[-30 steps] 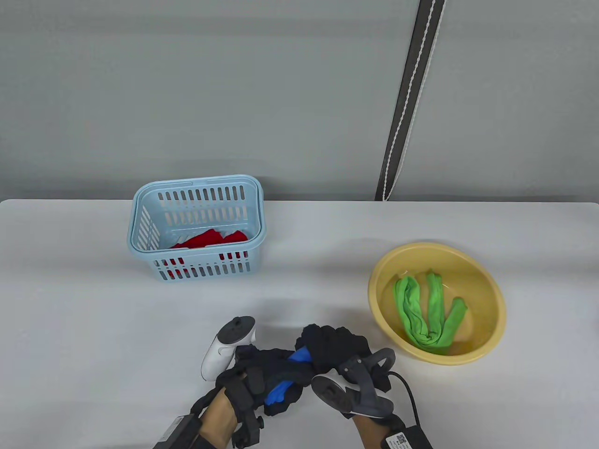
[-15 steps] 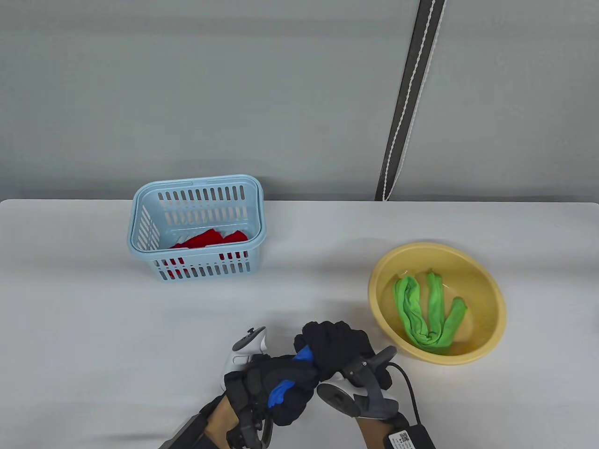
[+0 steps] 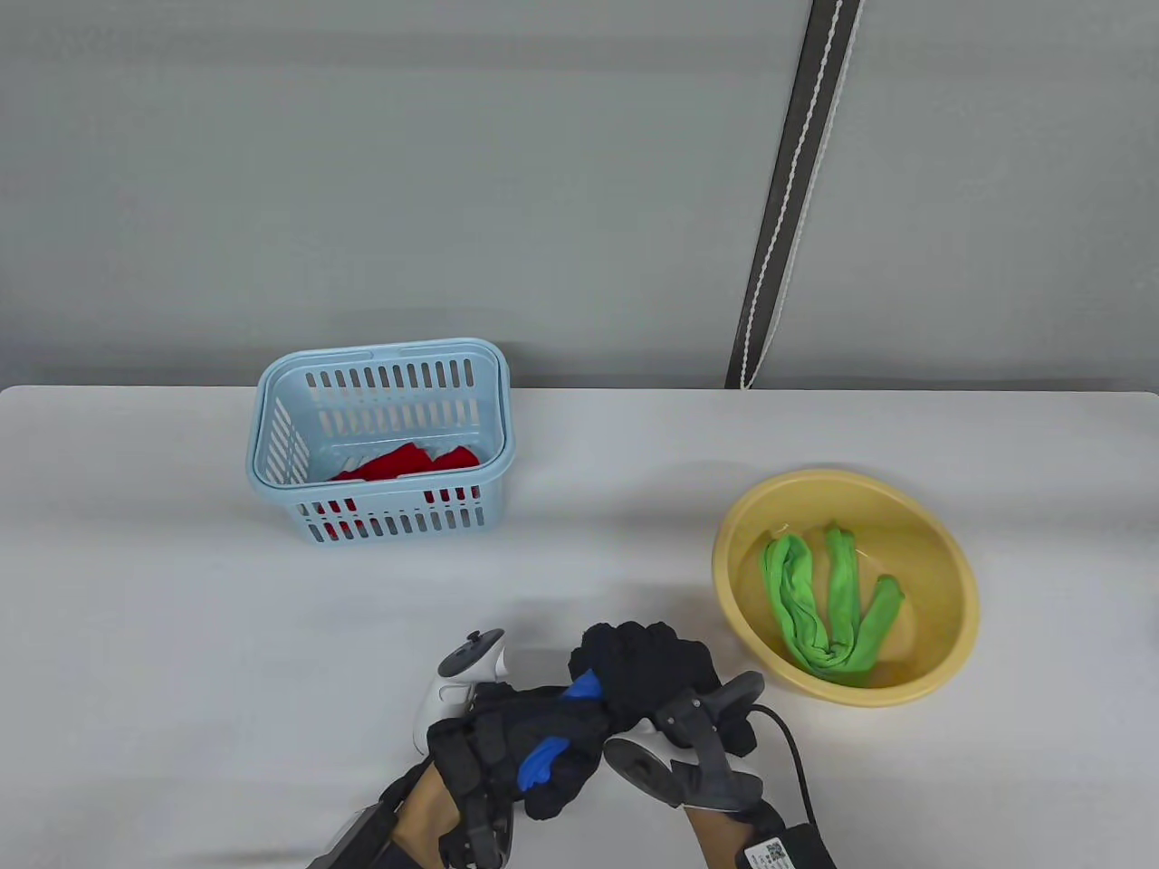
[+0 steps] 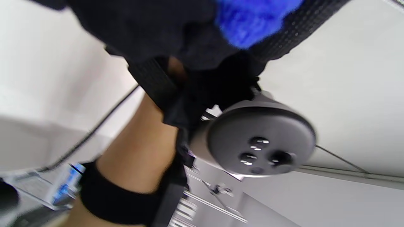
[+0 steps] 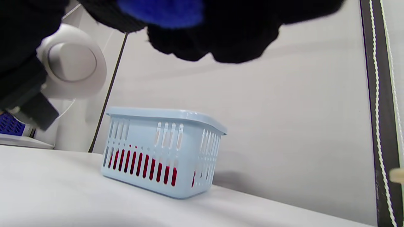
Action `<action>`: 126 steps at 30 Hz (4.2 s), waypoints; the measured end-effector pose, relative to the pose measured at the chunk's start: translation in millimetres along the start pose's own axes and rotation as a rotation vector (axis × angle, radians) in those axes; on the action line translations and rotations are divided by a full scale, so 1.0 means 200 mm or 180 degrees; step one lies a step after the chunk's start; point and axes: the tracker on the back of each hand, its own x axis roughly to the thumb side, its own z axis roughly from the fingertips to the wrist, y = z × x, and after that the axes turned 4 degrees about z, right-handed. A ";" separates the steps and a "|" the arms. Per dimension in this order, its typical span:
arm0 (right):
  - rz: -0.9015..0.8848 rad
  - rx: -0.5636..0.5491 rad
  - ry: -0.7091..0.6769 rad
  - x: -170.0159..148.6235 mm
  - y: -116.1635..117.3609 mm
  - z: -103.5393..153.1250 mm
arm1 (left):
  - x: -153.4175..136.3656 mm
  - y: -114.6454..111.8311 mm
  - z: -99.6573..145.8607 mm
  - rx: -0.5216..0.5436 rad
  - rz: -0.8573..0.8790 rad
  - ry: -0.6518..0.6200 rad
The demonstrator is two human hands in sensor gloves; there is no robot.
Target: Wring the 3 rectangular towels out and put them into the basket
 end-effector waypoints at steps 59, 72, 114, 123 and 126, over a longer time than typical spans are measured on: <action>-0.0626 0.3430 0.2668 -1.12 0.36 -0.15 | 1.21 0.64 0.37 0.3776 -0.4505 0.1425; -0.0657 0.4045 0.2807 -1.10 0.54 -0.13 | 1.05 0.15 0.29 0.2886 -0.5052 0.0676; -0.1158 0.1830 0.2580 -1.12 -0.37 -0.21 | 0.26 -0.06 0.26 0.1876 -0.4335 0.0190; -0.2182 0.0455 0.2173 -0.99 -0.79 -0.19 | 0.25 -0.12 0.23 0.1802 -0.4420 0.0078; -0.2564 0.0178 0.1990 -0.94 -0.85 -0.20 | 0.25 -0.13 0.23 0.1786 -0.4424 0.0021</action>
